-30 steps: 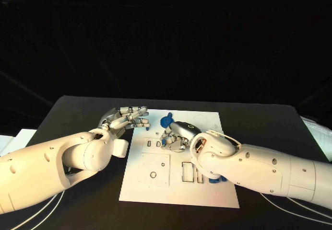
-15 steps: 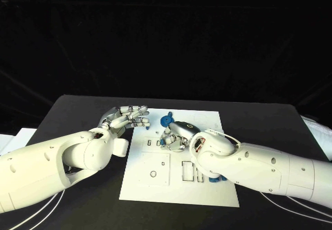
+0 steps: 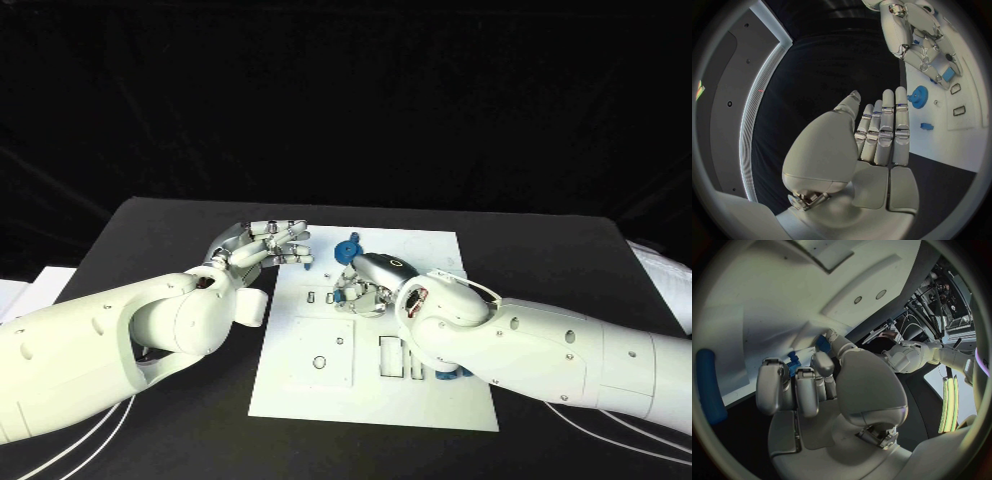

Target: Assemble the parts on the task board

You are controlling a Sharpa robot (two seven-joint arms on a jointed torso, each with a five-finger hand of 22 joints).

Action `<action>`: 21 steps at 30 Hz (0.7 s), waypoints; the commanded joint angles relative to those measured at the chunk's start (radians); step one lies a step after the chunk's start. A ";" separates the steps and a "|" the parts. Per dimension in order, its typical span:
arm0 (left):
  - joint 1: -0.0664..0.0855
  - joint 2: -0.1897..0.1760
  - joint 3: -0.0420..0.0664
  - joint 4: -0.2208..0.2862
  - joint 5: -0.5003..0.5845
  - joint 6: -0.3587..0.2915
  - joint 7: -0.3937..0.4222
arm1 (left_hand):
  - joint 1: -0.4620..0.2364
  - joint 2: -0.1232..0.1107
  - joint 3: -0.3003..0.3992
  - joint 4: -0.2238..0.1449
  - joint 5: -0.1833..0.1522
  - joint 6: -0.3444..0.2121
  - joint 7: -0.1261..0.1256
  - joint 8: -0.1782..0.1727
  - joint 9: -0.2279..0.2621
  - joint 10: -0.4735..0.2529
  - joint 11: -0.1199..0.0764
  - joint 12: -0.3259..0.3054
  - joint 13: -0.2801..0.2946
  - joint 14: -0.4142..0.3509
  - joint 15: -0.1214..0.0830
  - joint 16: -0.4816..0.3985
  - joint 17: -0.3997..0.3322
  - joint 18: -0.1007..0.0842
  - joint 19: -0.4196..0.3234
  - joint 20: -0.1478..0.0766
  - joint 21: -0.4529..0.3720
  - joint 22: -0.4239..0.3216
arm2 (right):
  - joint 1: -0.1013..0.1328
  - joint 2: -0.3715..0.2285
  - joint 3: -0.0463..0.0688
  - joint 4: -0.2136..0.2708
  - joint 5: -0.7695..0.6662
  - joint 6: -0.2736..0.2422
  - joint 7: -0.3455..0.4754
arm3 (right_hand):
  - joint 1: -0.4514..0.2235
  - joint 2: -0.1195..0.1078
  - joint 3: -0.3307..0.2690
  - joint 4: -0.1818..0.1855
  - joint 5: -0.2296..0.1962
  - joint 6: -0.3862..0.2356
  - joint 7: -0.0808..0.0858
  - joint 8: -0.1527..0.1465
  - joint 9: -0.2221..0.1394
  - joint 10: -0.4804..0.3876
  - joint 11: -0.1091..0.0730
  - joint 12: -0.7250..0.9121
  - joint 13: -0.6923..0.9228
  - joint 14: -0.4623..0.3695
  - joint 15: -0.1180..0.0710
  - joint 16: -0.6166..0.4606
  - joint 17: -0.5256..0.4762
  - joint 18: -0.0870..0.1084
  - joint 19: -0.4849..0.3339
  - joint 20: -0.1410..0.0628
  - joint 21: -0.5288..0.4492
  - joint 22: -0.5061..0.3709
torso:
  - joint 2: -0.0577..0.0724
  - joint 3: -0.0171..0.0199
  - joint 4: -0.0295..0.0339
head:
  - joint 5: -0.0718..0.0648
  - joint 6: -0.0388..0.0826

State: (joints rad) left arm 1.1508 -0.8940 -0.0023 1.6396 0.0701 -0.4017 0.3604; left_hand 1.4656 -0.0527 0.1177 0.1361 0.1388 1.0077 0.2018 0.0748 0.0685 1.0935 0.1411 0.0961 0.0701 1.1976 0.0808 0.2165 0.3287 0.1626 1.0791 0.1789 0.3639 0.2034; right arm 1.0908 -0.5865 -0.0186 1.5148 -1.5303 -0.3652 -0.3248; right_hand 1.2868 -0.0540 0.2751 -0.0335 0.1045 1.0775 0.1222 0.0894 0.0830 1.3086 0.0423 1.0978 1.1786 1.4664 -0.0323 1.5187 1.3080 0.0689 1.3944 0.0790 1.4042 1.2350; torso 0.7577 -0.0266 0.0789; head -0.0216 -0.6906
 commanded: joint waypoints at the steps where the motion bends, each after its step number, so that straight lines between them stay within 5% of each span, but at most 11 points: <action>1: 0.000 0.002 0.001 0.001 0.002 0.014 0.004 | -0.003 -0.001 -0.002 -0.004 -0.005 0.001 0.004 -0.002 0.002 0.002 0.004 -0.006 -0.001 -0.007 0.002 -0.004 0.001 0.013 -0.007 0.002 0.004 0.001 | -0.008 -0.003 -0.006 -0.003 0.007 -0.001 0.001 | 0.013 0.010 0.009 -0.002 -0.004 0.013 -0.001 0.011 0.005 0.009 -0.006 0.007 0.003 0.082 -0.001 -0.003 0.162 0.001 0.000 -0.003 0.000 0.002 | 0.000 0.0001 -0.0004 | 0.000 0.001; 15: 0.000 0.001 0.001 -0.001 0.002 0.014 0.003 | -0.003 -0.001 -0.002 -0.004 -0.005 0.001 0.004 -0.002 0.002 0.002 0.004 -0.006 -0.001 -0.007 0.002 -0.004 0.001 0.013 -0.007 0.002 0.004 0.001 | -0.008 -0.006 -0.006 -0.003 0.061 -0.037 0.060 | 0.014 0.018 0.042 -0.001 -0.030 0.023 -0.006 0.008 0.005 -0.090 -0.012 -0.243 -0.203 0.080 -0.007 -0.010 0.153 0.003 -0.004 -0.010 -0.010 -0.011 | 0.000 -0.0001 -0.0005 | -0.001 0.003; 18: 0.000 0.001 0.001 -0.001 0.002 0.014 0.002 | -0.003 -0.001 -0.002 -0.004 -0.005 0.001 0.004 -0.002 0.002 0.002 0.004 -0.006 -0.001 -0.007 0.002 -0.004 0.001 0.013 -0.007 0.002 0.004 0.001 | -0.008 -0.007 -0.006 -0.004 0.082 -0.042 0.070 | 0.011 0.012 0.059 0.001 -0.033 0.014 -0.002 0.000 0.002 -0.174 -0.008 -0.454 -0.371 0.078 -0.005 -0.016 0.145 0.005 -0.008 -0.009 -0.015 -0.020 | 0.000 -0.0004 -0.0004 | -0.001 0.003; 21: 0.000 0.001 0.001 -0.001 0.002 0.014 0.002 | -0.003 -0.001 -0.002 -0.004 -0.005 0.001 0.004 -0.002 0.002 0.002 0.004 -0.006 -0.001 -0.007 0.002 -0.004 0.001 0.013 -0.007 0.002 0.004 0.001 | -0.008 -0.008 -0.006 -0.005 0.096 -0.046 0.080 | 0.007 0.000 0.078 0.003 -0.036 0.013 0.001 -0.005 0.002 -0.152 -0.007 -0.540 -0.448 0.077 -0.003 -0.020 0.139 0.006 -0.009 -0.007 -0.018 -0.022 | 0.000 -0.0004 -0.0004 | 0.000 0.004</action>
State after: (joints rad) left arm 1.1508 -0.8942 -0.0023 1.6376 0.0703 -0.4016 0.3587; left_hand 1.4656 -0.0527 0.1177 0.1361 0.1388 1.0077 0.2018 0.0748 0.0685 1.0935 0.1411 0.0961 0.0701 1.1976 0.0808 0.2165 0.3286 0.1626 1.0791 0.1789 0.3639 0.2033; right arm 1.0838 -0.5946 -0.0241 1.5100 -1.4659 -0.4034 -0.2741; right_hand 1.3017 -0.0391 0.3469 -0.0306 0.0734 1.0895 0.1174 0.0901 0.0853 1.1445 0.0415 0.5805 0.7516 1.4664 -0.0323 1.5053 1.3077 0.0689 1.3908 0.0754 1.3908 1.2135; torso 0.7578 -0.0267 0.0784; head -0.0224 -0.6872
